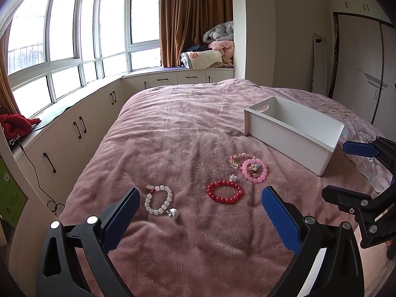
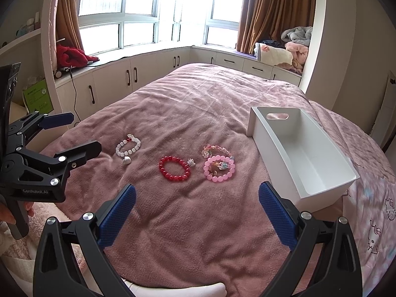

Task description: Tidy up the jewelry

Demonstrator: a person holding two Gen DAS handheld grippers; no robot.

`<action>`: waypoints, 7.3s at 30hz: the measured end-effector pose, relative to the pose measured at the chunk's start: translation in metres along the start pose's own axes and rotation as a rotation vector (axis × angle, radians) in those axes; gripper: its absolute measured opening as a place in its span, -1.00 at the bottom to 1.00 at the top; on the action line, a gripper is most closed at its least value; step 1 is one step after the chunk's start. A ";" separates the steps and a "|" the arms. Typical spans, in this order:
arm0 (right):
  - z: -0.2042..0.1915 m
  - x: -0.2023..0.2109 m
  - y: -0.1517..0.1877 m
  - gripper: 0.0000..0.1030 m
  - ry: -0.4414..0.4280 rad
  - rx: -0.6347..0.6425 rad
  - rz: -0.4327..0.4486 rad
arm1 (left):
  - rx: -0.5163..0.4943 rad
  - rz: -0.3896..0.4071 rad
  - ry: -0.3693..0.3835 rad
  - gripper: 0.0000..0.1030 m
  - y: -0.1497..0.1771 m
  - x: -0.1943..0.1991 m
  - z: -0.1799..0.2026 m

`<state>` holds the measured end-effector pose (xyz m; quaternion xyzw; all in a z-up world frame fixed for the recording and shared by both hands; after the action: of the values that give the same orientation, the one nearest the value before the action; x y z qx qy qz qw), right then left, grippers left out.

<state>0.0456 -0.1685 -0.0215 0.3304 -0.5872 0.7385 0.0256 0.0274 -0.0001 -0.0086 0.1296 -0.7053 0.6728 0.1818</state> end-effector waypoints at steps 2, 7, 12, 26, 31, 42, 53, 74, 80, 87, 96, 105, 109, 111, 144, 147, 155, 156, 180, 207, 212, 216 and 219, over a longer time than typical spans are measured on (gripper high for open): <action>0.000 -0.002 0.000 0.90 -0.003 -0.005 -0.002 | -0.001 -0.004 -0.001 0.93 0.001 -0.001 0.001; 0.001 -0.008 0.000 0.90 -0.008 -0.006 -0.007 | -0.003 -0.009 -0.003 0.93 0.002 -0.006 0.000; 0.000 -0.019 -0.004 0.90 -0.012 0.010 -0.010 | 0.001 -0.020 -0.007 0.93 0.004 -0.017 -0.007; 0.013 -0.088 -0.015 0.90 -0.045 0.003 -0.056 | 0.063 -0.102 -0.064 0.93 0.014 -0.076 -0.058; 0.025 -0.122 -0.010 0.89 -0.076 -0.047 -0.089 | 0.112 -0.163 -0.099 0.93 0.026 -0.107 -0.083; 0.055 -0.186 0.013 0.14 -0.196 -0.223 -0.158 | 0.110 -0.161 -0.096 0.93 0.051 -0.147 -0.096; 0.056 -0.219 0.044 0.02 -0.184 -0.245 -0.256 | 0.126 -0.198 -0.080 0.87 0.069 -0.164 -0.100; 0.072 -0.231 0.051 -0.45 -0.128 -0.242 -0.288 | 0.266 -0.266 -0.070 0.05 0.093 -0.182 -0.121; 0.058 -0.234 0.056 -0.45 -0.130 -0.170 -0.323 | 0.253 -0.272 -0.074 0.04 0.093 -0.183 -0.119; 0.051 -0.235 0.055 -0.67 -0.156 -0.161 -0.319 | 0.265 -0.269 -0.027 -0.70 0.096 -0.188 -0.118; 0.052 -0.207 0.043 -0.67 -0.180 -0.177 -0.266 | 0.287 -0.221 -0.006 -0.71 0.080 -0.169 -0.115; 0.072 -0.145 -0.006 -0.67 -0.171 -0.202 -0.111 | 0.185 -0.175 0.043 -0.71 0.034 -0.134 -0.083; 0.086 -0.113 -0.029 -0.67 -0.157 -0.207 -0.036 | 0.138 -0.116 0.086 -0.71 0.001 -0.120 -0.057; 0.094 -0.098 -0.041 -0.67 -0.143 -0.197 0.006 | 0.112 -0.082 0.111 -0.71 -0.020 -0.113 -0.043; 0.280 -0.034 -0.030 -0.67 0.082 -0.346 0.115 | 0.002 0.009 0.483 -0.70 -0.194 -0.185 0.220; 0.281 -0.043 -0.018 -0.67 0.071 -0.360 0.091 | 0.013 -0.029 0.472 -0.70 -0.188 -0.205 0.230; 0.276 -0.062 -0.002 -0.65 0.040 -0.389 0.059 | -0.066 -0.150 0.414 -0.70 -0.159 -0.256 0.247; 0.275 -0.064 0.000 -0.65 0.037 -0.388 0.056 | -0.058 -0.162 0.414 -0.70 -0.156 -0.260 0.247; 0.243 -0.007 -0.063 0.65 0.069 -0.253 0.223 | -0.214 0.113 0.192 0.80 -0.183 -0.167 0.155; 0.090 -0.024 -0.102 0.90 -0.056 0.001 0.177 | 0.011 0.169 -0.097 0.93 -0.120 -0.047 -0.051; 0.067 -0.040 -0.097 0.90 -0.076 0.023 0.137 | 0.054 0.149 -0.137 0.93 -0.101 -0.046 -0.084; 0.056 -0.054 -0.090 0.90 -0.081 0.022 0.104 | 0.076 0.132 -0.146 0.93 -0.087 -0.046 -0.104; 0.051 -0.067 -0.083 0.90 -0.077 0.018 0.072 | 0.074 0.110 -0.159 0.93 -0.075 -0.049 -0.113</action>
<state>0.1567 -0.1646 0.0186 0.3376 -0.5924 0.7310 -0.0265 0.1131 0.1047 0.0410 0.1506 -0.6982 0.6949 0.0831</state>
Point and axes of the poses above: each gripper's, at about its wrist camera, not at the fingertips, and x roughly against the way its jaws point, z to its right, y to its underside, the point moved 4 cm from there along -x, roughly the way its jaws point, and after that the axes turned 9 degrees about z, right-handed, at the moved point
